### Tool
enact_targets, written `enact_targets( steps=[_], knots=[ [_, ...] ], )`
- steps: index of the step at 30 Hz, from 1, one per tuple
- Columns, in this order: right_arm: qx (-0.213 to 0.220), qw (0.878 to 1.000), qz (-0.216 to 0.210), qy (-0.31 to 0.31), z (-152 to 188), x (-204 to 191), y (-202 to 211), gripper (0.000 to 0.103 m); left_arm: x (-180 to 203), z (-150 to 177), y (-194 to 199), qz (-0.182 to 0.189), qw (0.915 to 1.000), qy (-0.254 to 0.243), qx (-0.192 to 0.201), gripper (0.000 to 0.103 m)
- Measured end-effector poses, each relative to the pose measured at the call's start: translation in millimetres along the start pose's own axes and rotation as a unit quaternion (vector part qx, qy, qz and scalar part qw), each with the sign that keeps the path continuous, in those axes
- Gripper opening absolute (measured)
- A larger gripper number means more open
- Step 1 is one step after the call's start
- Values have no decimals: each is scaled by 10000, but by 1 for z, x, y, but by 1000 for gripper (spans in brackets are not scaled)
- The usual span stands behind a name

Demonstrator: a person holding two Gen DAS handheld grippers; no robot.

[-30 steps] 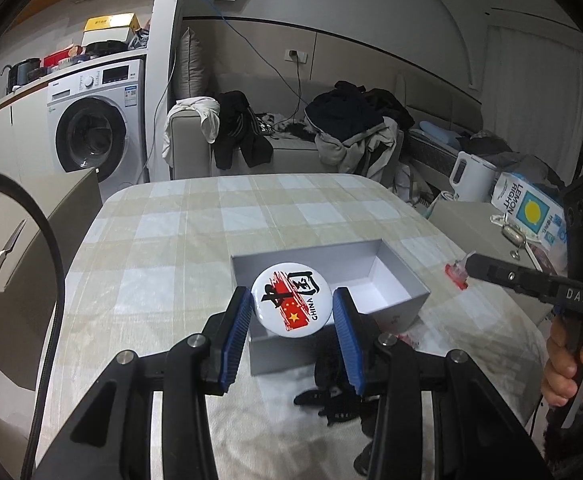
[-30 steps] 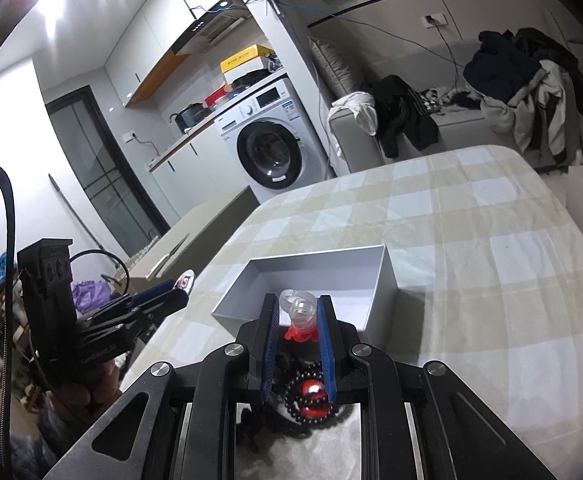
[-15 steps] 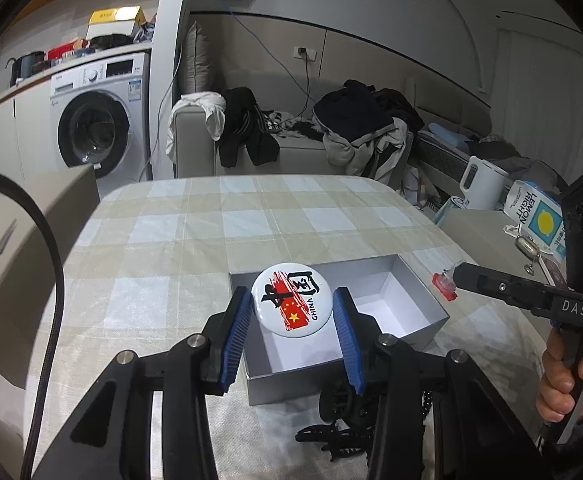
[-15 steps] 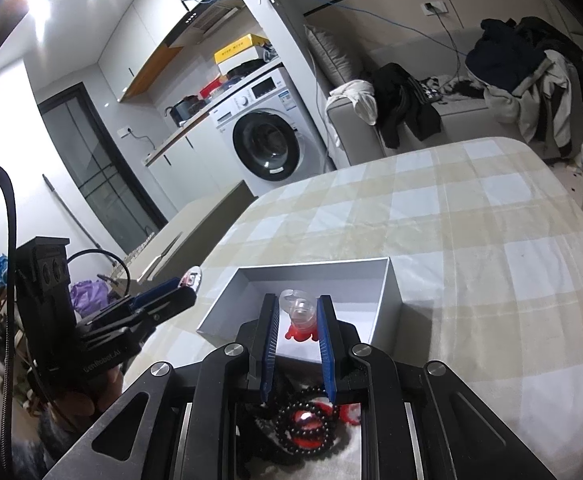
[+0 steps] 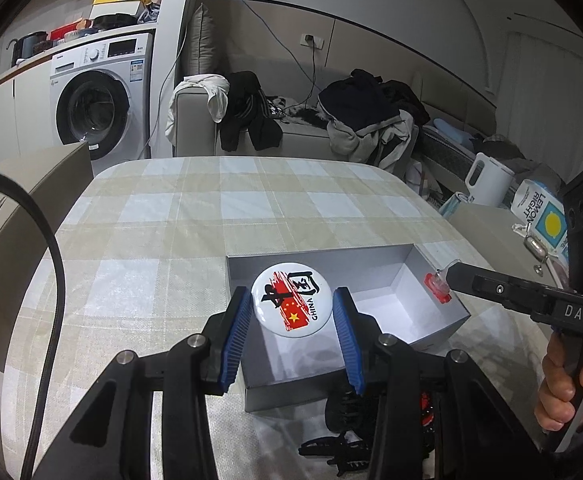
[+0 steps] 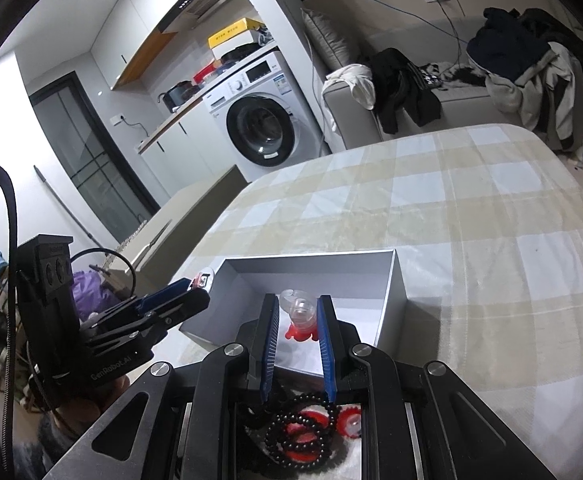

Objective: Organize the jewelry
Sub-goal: 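Carry the badge over the grey box while the right gripper drops the clip inside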

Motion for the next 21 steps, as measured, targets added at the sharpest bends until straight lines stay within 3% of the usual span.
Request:
enact_targets(
  steps=[21],
  knots=[
    [-119,9997,98,-170,7,7,-14,19,13,11,-17,33,9996,-203,-175,36]
  ],
)
Point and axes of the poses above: each gripper's, at about its wrist camera, not at the fingertips, and y roughly against the way its jaws point, x to its right, z to its underside, the point moved 6 cm from there along -y, roughly the way its jaws point, and after that the axes turned 11 degrees about -z, right-handed, at the moved point
